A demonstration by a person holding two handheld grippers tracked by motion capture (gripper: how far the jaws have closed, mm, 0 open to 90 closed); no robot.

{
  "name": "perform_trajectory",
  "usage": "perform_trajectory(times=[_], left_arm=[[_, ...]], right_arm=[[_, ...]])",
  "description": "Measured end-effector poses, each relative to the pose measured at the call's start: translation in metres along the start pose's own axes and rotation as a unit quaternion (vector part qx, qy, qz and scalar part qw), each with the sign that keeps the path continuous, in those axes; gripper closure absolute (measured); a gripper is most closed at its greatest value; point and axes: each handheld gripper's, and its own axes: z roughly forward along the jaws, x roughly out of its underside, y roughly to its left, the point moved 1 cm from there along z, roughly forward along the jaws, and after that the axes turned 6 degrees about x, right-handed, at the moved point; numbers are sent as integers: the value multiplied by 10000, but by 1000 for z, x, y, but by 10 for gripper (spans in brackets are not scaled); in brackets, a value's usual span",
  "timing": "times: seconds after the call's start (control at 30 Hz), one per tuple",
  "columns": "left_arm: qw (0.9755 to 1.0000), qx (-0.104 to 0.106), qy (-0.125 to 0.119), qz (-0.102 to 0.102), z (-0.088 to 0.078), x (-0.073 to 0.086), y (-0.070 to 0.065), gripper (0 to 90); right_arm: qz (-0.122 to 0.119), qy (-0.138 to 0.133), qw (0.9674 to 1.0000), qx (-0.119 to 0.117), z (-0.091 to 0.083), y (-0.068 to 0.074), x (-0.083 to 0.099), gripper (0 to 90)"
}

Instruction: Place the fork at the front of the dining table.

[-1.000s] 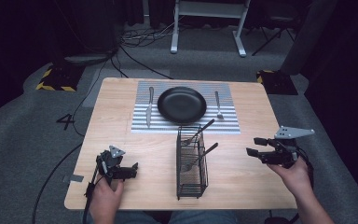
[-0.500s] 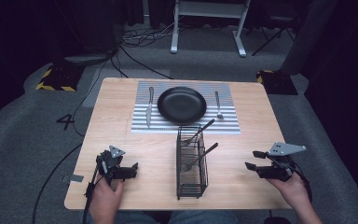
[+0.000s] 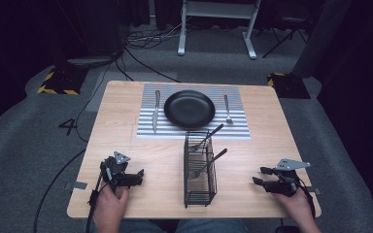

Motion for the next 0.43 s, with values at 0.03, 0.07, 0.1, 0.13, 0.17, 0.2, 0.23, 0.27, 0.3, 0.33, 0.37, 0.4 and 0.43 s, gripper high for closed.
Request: perform_trajectory(times=[0.03, 0.07, 0.1, 0.13, 0.17, 0.2, 0.23, 0.27, 0.3, 0.33, 0.37, 0.4, 0.43], left_arm=[[10000, 0, 1, 0, 0, 0, 0, 2], [10000, 1, 0, 0, 0, 0, 0, 2], [10000, 0, 0, 0, 0, 0, 0, 2], [10000, 0, 0, 1, 0, 0, 0, 2], [10000, -1, 1, 2, 0, 0, 0, 2], [10000, 0, -1, 0, 0, 0, 0, 2], [10000, -3, 2, 3, 0, 0, 0, 2], [10000, 0, 0, 1, 0, 0, 0, 2], [10000, -5, 4, -5, 0, 0, 0, 2], [10000, -10, 3, -6, 0, 0, 0, 2], [10000, -15, -7, -22, 0, 0, 0, 2], [10000, -24, -5, -20, 0, 0, 0, 2], [10000, -25, -6, -22, 0, 1, 0, 2]], right_arm=[[-3, -19, 10000, 61, -1, -1, 1, 382], [-24, -33, 9999, 98, -1, -2, 2, 372], [-82, -51, 9998, 198, 0, -2, 3, 354], [-144, -39, 9996, 241, 0, -3, 3, 333], [-226, -9, 9993, 305, 1, -3, 2, 293], [-347, 37, 9988, 356, 2, -2, 2, 206], [-372, 124, 9987, 332, 5, -3, 0, 111], [-345, 225, 9984, 385, 8, -3, -1, 44], [-310, 290, 9982, 435, 10, -3, -2, 7], [-255, 336, 9981, 459, 11, -4, -3, 0], [-259, 333, 9981, 458, 11, -4, -3, 0], [-262, 332, 9980, 462, 11, -4, -3, 0], [-259, 333, 9981, 459, 11, -4, -3, 0]])
